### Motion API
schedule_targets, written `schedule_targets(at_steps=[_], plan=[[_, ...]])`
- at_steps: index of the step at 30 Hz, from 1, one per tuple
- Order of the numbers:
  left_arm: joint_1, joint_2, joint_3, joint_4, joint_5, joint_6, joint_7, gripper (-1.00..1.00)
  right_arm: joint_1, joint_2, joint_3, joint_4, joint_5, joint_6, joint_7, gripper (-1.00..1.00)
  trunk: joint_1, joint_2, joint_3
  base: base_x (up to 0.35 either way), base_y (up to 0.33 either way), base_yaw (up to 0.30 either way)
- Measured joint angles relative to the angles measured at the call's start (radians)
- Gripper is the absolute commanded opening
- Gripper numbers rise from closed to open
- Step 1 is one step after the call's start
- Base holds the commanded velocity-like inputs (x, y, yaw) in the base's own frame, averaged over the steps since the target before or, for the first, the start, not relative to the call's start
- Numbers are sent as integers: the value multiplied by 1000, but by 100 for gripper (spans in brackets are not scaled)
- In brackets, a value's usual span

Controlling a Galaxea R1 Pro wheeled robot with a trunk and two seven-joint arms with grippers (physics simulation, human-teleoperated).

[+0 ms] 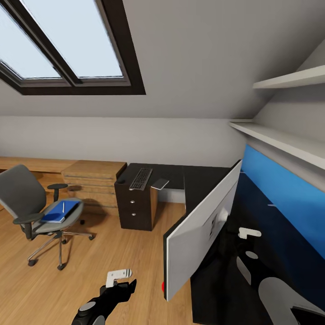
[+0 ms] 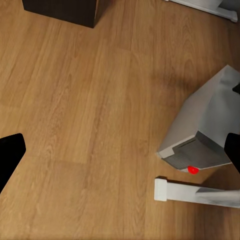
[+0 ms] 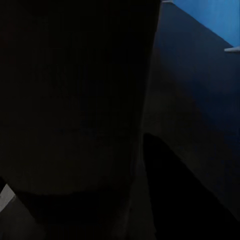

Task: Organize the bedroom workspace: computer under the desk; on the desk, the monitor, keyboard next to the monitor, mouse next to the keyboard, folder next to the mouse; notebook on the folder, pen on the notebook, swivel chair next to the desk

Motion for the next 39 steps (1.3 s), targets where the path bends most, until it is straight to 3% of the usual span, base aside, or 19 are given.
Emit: schedule_targets(at_steps=[16, 39], plan=[[0, 1, 0, 0, 1, -2, 0, 100, 0, 1, 1, 0, 3, 0, 1, -100, 0, 0, 0, 0, -10, 0], [0, 2, 1, 1, 3, -2, 0, 100, 0, 2, 1, -1, 7, 2, 5, -100, 0, 0, 0, 0, -284, 0]])
